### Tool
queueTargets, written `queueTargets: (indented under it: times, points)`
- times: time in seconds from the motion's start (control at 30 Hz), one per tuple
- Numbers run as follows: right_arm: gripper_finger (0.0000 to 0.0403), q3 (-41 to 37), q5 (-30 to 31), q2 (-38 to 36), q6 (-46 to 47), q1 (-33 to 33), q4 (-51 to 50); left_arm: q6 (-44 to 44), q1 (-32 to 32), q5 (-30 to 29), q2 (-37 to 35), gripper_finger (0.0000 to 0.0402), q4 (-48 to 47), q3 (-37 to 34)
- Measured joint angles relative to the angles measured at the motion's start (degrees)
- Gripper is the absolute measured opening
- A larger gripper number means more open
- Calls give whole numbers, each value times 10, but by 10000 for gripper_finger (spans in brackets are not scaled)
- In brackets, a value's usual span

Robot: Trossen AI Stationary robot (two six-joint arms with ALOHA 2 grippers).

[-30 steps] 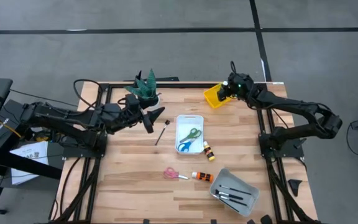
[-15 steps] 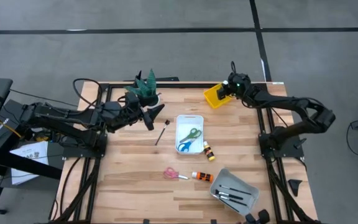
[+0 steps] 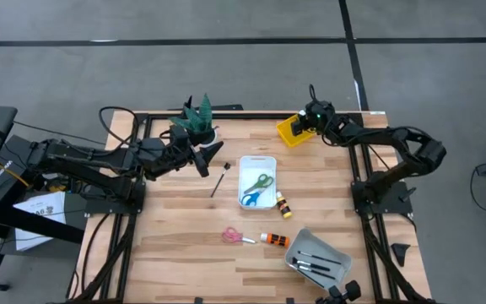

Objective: Pick & Place Paint Supplies
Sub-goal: Put the green acrylic paint bottle into the yellow basket

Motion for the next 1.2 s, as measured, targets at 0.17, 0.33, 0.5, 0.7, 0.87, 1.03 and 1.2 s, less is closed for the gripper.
queueTargets:
  times: [0.17,0.33,0.5,0.7,0.87,1.03,1.2]
  points:
    - [108,0,7,-1,0,-6,1,0,0,0,0,260,0,0]
    - [108,0,9,-1,-1,-13,-6,-10,0,0,0,260,0,0]
    - [108,0,3,-1,-2,-17,-7,-11,0,0,0,260,0,0]
    - [108,-15,0,-1,0,-16,-2,-11,0,0,0,260,0,0]
    - [108,-40,0,-2,8,-16,28,-11,0,0,0,260,0,0]
    - [108,-44,0,-8,9,-16,35,-13,0,0,0,260,0,0]
    - [108,-43,0,-17,7,-23,50,-16,0,0,0,260,0,0]
